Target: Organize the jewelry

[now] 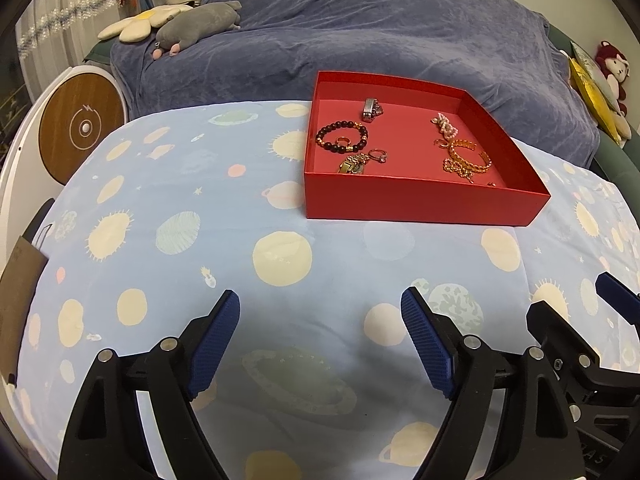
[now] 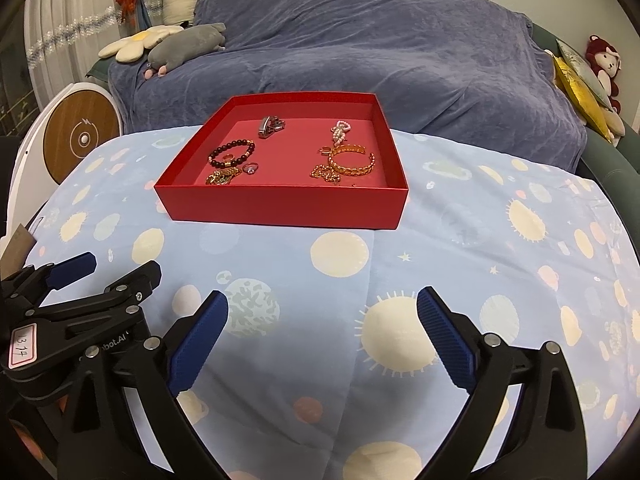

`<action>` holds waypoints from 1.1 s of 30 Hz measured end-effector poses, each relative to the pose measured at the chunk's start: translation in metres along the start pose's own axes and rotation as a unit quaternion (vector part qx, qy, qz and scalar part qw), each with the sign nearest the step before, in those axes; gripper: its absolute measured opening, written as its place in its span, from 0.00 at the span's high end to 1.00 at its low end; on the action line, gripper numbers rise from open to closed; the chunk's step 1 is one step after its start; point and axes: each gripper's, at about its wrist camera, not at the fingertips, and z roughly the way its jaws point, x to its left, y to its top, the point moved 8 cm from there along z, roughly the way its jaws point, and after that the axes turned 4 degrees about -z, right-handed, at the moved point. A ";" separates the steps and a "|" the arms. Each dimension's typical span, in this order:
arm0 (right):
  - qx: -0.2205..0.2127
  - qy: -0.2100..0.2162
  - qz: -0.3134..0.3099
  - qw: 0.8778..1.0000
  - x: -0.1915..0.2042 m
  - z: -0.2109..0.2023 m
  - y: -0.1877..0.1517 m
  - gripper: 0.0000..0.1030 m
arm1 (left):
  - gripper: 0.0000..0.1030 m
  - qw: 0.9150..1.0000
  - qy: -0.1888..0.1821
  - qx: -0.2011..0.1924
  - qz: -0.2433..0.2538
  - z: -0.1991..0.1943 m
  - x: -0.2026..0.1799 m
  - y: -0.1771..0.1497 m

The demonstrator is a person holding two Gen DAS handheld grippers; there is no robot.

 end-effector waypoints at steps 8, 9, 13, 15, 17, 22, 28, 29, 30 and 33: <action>0.000 0.000 0.002 1.000 0.000 0.000 0.000 0.08 | 0.22 1.000 0.002 -0.001 -0.001 -0.001 0.001 0.000; 0.000 0.000 0.003 1.000 -0.001 0.000 0.000 0.08 | 0.22 1.000 0.002 -0.002 -0.001 -0.001 0.001 0.000; 0.000 0.000 0.003 1.000 -0.001 0.000 0.000 0.08 | 0.22 1.000 0.002 -0.001 -0.001 -0.001 0.001 0.001; -0.001 -0.001 0.003 1.000 -0.001 0.000 0.000 0.08 | 0.22 1.000 0.002 -0.002 -0.001 -0.001 0.001 0.001; 0.000 0.000 0.003 1.000 -0.001 0.000 0.000 0.08 | 0.22 1.000 0.003 -0.002 -0.001 -0.002 0.001 0.001; 0.000 0.000 0.004 1.000 -0.001 0.000 0.000 0.08 | 0.22 1.000 0.003 -0.001 0.000 -0.001 0.001 0.001; 0.000 0.000 0.003 1.000 -0.001 0.000 0.000 0.08 | 0.22 1.000 0.002 0.000 -0.002 -0.001 0.002 0.001; 0.000 0.000 0.003 1.000 -0.001 0.000 0.000 0.08 | 0.22 1.000 0.003 0.000 -0.002 -0.001 0.001 0.001; 0.000 0.000 0.003 1.000 -0.001 0.000 0.000 0.08 | 0.22 1.000 0.002 0.001 -0.002 -0.001 0.002 0.000; 0.000 0.000 0.003 1.000 -0.001 0.000 0.000 0.08 | 0.22 1.000 0.001 0.004 -0.004 0.000 0.002 -0.001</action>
